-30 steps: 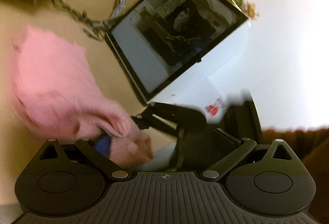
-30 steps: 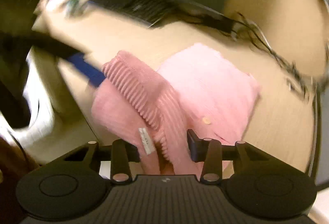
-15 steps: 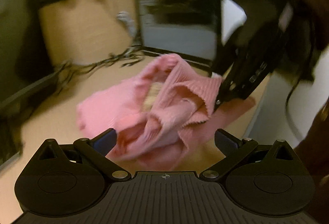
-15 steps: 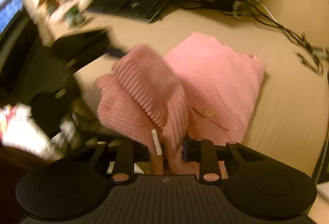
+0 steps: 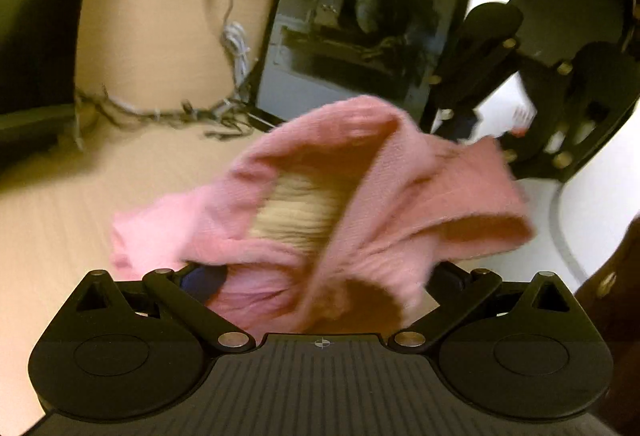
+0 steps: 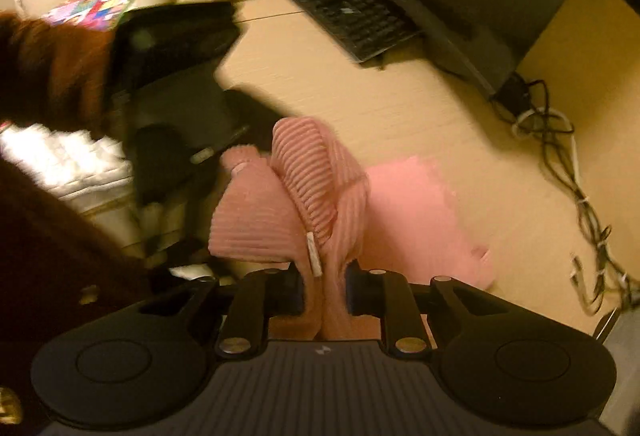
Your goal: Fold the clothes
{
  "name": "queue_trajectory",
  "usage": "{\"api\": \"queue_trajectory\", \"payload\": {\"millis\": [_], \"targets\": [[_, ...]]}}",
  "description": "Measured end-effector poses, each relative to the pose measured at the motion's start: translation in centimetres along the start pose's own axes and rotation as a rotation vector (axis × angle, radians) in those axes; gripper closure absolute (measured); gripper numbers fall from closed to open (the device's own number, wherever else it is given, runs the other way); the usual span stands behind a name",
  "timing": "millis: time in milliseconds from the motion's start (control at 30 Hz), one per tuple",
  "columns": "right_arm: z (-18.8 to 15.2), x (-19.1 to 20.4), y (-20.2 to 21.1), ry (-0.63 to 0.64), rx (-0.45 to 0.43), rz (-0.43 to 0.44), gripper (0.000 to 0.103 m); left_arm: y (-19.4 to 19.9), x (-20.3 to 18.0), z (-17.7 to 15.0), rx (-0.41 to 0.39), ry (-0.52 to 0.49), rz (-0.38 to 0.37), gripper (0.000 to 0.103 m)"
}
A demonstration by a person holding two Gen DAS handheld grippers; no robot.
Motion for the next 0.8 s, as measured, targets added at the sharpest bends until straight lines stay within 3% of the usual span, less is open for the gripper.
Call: {"api": "queue_trajectory", "payload": {"millis": [100,233,300,433,500,533,633,667,733,767,800], "targets": [[1.4,-4.8,-4.0,-0.110,-0.023,-0.077,0.074,-0.9,1.5,-0.4,0.018,0.124,-0.034,0.000],[1.1,-9.7,-9.2,-0.196,-0.013,-0.203,0.054,-0.9,3.3,-1.1,0.006,0.222,0.041,0.000],[0.7,-10.7,-9.8,-0.224,-0.027,-0.253,0.037,-0.4,4.0,-1.1,-0.011,0.265,0.073,0.000],[0.7,-11.2,-4.2,-0.331,-0.214,-0.300,0.028,0.6,5.0,-0.7,-0.007,0.279,0.161,0.000],[0.7,-11.4,-0.8,-0.387,-0.320,-0.319,0.009,1.0,5.2,0.0,-0.002,0.263,0.194,0.000],[0.4,-11.4,0.9,-0.409,-0.370,-0.330,0.008,1.2,5.2,0.5,-0.008,0.251,0.201,0.000],[-2.1,-10.1,3.7,-0.440,-0.439,-0.355,0.008,2.1,4.4,2.7,-0.034,0.177,0.205,0.000],[-3.0,-9.6,4.4,-0.449,-0.457,-0.363,0.013,2.0,4.1,3.7,-0.049,0.143,0.208,0.000],[-4.6,-8.6,5.4,-0.468,-0.479,-0.373,0.040,1.4,3.4,5.9,-0.085,0.081,0.196,0.002],[-5.2,-8.2,5.0,-0.480,-0.467,-0.365,0.059,0.8,3.2,6.8,-0.088,0.060,0.182,0.009],[-5.8,-7.7,4.6,-0.492,-0.454,-0.357,0.065,0.1,3.1,7.4,-0.078,0.045,0.169,0.014]]}}
Point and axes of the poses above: each gripper's, at about its wrist camera, not at the fingertips, and y roughly against the way its jaws point, x to its left, z to its top, the point moved 8 cm from there along -y, roughly the way its jaws point, and after that the axes turned 3 degrees about -y, right-handed, at the moved point
